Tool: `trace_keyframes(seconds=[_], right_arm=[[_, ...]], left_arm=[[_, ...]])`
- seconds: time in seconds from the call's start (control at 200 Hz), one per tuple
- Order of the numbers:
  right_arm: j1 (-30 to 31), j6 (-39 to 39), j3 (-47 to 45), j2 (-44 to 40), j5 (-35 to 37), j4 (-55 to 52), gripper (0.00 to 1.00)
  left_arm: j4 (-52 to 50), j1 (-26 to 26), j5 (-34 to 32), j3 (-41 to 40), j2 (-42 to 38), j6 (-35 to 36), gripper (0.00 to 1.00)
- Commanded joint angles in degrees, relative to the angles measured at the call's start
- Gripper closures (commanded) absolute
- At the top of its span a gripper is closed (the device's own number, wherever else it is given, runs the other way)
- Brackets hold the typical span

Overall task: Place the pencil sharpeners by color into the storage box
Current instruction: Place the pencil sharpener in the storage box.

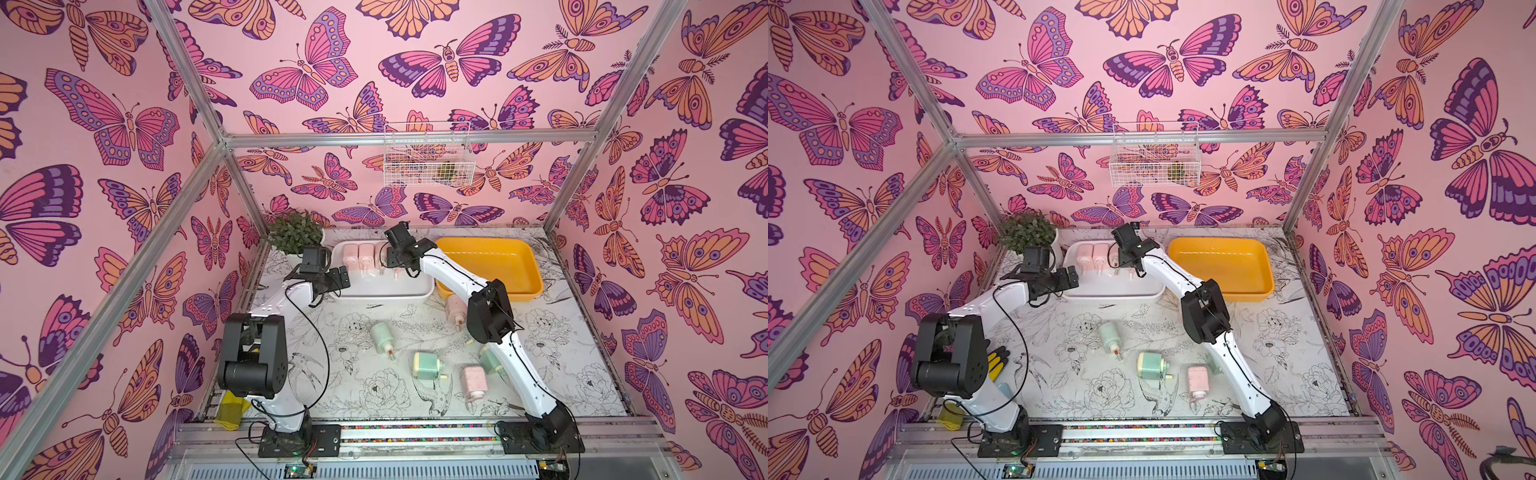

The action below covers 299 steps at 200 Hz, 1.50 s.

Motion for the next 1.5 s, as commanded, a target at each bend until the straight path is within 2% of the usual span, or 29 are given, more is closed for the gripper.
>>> trace_keyframes(seconds=[0.0,0.13,0.235,0.406,0.636,0.816,0.966,1.161,1.492], right_arm=[[-0.4,0.8,1.5,0.5,-1.1,-0.1,0.29],[-0.5,1.0,1.5,0.5,-1.7,0.3,0.28],[-0.5,0.8,1.4,0.3,-2.8,0.7,0.22],[-0.5,1.1,-0.3,-1.6,-3.2,2.2,0.2],[-0.6,-0.6,-10.3,-8.5,-3.7,7.2,0.2],[-0.9,-4.1,-24.0,-15.5,-4.9,16.7,0.23],[-2.3,-5.3,-29.2,-17.0,-6.4,19.6,0.29],[-4.5,-8.5,-31.0,-15.7,-17.3,23.8,0.47],[-4.7,-9.2,-27.3,-12.3,-20.3,23.2,0.54]], left_arm=[[-0.9,0.2,-0.3,-1.1,-0.5,0.7,0.0],[-0.9,0.1,-0.3,-1.0,-0.3,0.6,0.0],[-0.9,0.1,-0.4,-1.1,-0.2,0.6,0.0],[-0.8,0.1,-0.6,-1.1,0.0,0.6,0.0],[-0.9,0.1,-0.6,-1.1,0.6,0.7,0.0],[-0.9,0.1,-1.1,-1.1,0.5,0.7,0.0],[-0.9,0.1,-1.3,-1.1,0.5,0.7,0.0],[-1.1,0.1,-2.5,-1.2,0.5,0.6,0.0],[-1.4,0.2,-3.5,-1.3,0.8,0.5,0.0]])
